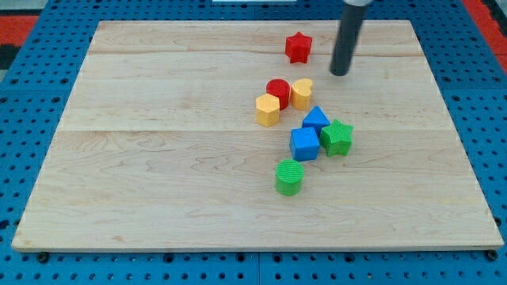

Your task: Push yellow heart near blue triangle

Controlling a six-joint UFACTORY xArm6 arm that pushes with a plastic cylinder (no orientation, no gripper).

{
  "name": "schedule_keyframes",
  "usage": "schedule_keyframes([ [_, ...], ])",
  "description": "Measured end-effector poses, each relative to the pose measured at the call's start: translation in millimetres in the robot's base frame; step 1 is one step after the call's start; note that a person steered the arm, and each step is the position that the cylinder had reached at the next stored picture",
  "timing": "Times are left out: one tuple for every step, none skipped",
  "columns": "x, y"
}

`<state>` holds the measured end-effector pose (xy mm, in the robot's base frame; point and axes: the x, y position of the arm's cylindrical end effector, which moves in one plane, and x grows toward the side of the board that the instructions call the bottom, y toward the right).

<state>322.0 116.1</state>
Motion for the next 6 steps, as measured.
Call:
schedule_keyframes([
  [0,-27],
  [6,-33],
  [24,-42],
  [48,-42],
  [76,-42],
  [83,-42],
])
